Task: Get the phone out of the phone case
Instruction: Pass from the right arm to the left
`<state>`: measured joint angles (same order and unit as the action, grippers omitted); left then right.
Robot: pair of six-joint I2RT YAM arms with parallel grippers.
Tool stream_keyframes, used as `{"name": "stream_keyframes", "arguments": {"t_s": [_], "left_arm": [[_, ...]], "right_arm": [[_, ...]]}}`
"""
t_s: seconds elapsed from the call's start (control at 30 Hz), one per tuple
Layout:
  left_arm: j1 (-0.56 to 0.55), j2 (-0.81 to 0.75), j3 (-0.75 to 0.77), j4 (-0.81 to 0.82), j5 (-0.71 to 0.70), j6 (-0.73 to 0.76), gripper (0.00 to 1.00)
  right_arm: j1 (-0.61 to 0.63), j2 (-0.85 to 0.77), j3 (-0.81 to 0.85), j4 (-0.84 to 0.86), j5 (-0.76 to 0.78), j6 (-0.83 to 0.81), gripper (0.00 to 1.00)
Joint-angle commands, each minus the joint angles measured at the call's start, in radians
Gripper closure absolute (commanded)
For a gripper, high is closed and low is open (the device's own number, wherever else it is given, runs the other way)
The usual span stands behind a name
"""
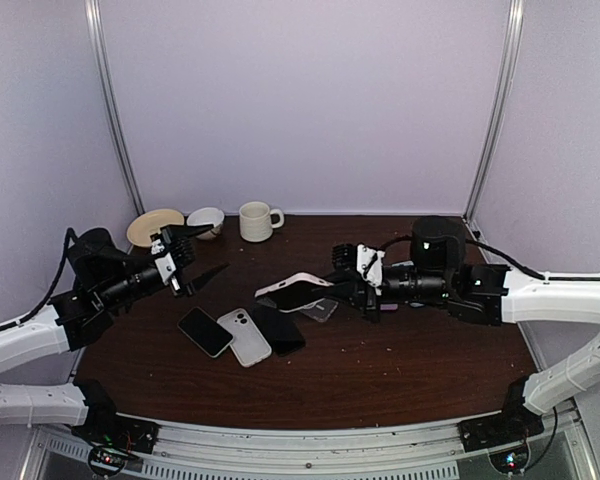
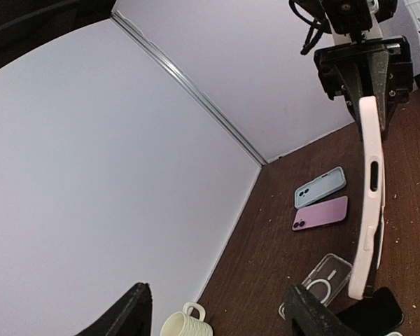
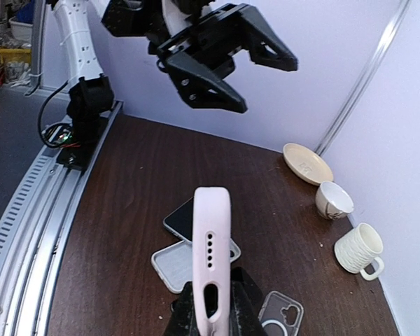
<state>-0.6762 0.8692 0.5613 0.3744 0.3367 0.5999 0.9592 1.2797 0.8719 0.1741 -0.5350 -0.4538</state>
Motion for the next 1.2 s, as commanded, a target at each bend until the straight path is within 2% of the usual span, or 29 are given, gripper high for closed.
{"name": "stream_keyframes", "arguments": {"t_s": [0.0,0.1,0.27,0.47,0.7,0.93,1.03,1.17], "left_arm": [[0.012,-0.004,0.004,0.071,-0.025,-0.090,0.32],[0.016,-0.007,0.005,0.071,-0.004,-0.102,0.30],[0.026,0.002,0.006,0.082,0.083,-0.168,0.28],[0.037,0.031,0.013,0.183,0.117,-0.332,0.27],[0.049,0.054,0.019,0.254,0.168,-0.474,0.25],[0.059,0.099,0.038,0.355,0.276,-0.683,0.20],[0.060,0.116,0.034,0.446,0.294,-0.769,0.20],[0.061,0.138,0.030,0.520,0.333,-0.832,0.21]], "right_arm": [[-0.007,-0.055,-0.004,0.226,0.132,0.093,1.00],[-0.007,-0.055,-0.023,0.300,0.191,0.124,1.00],[-0.010,-0.051,-0.077,0.526,0.316,0.215,1.00],[-0.010,-0.055,-0.067,0.666,0.312,0.293,1.00],[-0.010,-0.061,-0.044,0.752,0.300,0.378,1.00],[-0.004,-0.017,0.004,0.862,0.255,0.507,1.00],[0.006,0.011,0.049,0.894,0.249,0.545,1.00],[0.024,0.056,0.103,0.926,0.262,0.603,1.00]]}}
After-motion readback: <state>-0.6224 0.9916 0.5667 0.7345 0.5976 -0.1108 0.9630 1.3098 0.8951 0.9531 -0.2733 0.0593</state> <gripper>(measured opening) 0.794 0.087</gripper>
